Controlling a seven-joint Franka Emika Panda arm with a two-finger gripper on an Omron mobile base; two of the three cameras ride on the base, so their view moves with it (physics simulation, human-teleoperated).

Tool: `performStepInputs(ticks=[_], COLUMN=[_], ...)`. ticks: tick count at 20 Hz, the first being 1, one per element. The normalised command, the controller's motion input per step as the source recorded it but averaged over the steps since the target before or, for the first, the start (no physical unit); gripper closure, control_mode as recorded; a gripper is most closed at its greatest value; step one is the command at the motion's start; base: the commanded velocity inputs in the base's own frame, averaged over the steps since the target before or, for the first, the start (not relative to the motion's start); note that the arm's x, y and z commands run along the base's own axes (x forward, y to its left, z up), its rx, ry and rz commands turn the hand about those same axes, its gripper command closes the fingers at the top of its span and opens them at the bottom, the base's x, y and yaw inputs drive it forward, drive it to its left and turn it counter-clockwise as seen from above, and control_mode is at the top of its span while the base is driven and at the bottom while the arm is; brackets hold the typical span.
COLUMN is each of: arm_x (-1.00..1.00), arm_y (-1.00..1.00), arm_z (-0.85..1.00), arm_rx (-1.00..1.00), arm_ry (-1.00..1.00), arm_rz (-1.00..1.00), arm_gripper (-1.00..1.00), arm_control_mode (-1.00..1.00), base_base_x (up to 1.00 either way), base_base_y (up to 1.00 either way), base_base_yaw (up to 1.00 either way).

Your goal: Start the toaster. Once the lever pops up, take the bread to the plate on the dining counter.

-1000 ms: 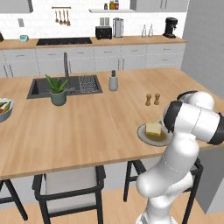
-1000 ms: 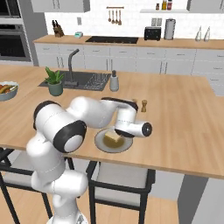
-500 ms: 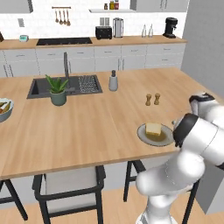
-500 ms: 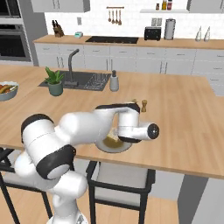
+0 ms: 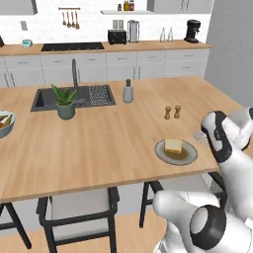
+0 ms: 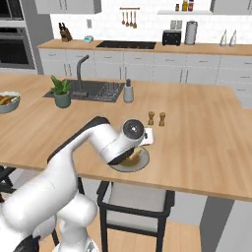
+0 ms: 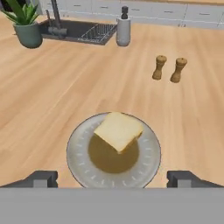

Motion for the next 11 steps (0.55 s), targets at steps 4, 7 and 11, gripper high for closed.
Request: performStepInputs(ticks=[4,7,11], arm_x=[-0.97,-1.00,-1.00], arm_y=[0.33,0.16,0.11], arm_z=[0.73,0.67,0.47], arm_rx=[-0.08,-0.06,-0.04], arm_ry=[0.07,0.01,0.00], arm_rz=[-0.32,-0.26,-0.18], arm_gripper=[-1.00,-1.00,-1.00], arm_control_mode=[-1.00,-1.00,-1.00], base_base_x=[0.00,0.00,0.00], base_base_y=[0.00,0.00,0.00], base_base_yaw=[0.00,0.00,0.00])
